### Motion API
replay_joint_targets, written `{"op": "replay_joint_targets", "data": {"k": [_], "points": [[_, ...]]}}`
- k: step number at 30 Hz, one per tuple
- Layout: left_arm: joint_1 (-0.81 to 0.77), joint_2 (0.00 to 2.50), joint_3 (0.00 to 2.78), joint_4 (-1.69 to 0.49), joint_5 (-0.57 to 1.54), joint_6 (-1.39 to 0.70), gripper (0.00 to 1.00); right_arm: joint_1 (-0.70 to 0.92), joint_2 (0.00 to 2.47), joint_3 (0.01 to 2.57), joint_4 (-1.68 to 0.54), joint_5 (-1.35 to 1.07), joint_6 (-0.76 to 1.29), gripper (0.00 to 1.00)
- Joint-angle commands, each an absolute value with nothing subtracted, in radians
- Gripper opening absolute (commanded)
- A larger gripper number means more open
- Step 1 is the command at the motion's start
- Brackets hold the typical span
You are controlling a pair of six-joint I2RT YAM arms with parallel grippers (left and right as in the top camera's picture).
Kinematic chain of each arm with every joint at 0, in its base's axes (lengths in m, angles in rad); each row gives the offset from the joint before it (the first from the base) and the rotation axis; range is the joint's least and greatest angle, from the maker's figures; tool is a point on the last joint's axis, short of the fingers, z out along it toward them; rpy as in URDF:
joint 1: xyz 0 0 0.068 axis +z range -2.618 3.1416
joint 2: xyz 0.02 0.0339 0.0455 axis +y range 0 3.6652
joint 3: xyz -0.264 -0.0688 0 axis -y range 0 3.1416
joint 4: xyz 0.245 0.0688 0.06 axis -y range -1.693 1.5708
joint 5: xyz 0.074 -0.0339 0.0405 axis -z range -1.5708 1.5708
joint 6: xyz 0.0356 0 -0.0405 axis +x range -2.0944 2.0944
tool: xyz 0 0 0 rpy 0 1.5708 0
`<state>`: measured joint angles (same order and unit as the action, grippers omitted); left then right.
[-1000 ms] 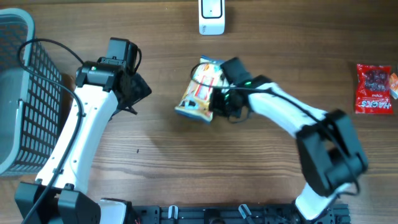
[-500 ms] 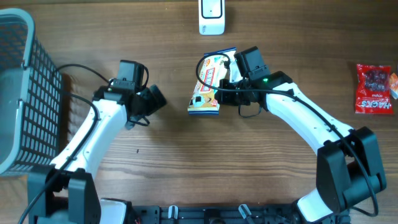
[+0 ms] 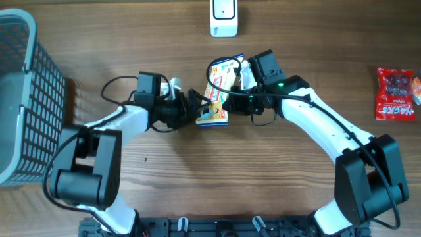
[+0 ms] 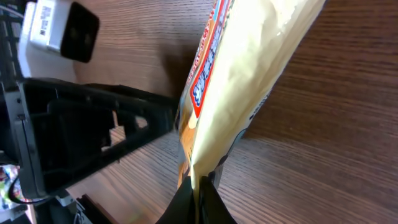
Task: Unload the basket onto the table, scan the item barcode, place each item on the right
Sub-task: 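Raise the bag with the right gripper up to the white scanner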
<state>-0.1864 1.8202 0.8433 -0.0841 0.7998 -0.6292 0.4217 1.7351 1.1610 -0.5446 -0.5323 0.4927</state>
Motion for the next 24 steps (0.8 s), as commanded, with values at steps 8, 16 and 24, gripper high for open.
{"op": "replay_joint_targets", "data": {"k": [8,16,24], "points": [[-0.319,1.905,0.817,0.014,0.747,-0.667,0.3,0.426,1.718,1.157,-0.593,-0.548,0.522,0.04],[-0.323,1.905,0.817,-0.022,0.664,-0.716,0.04,0.395,1.718,1.157,-0.677,-0.34,0.474,1.0],[-0.323,1.905,0.817,-0.031,0.662,-0.824,0.04,0.382,1.814,1.108,-0.6,-0.336,0.521,1.0]]}}
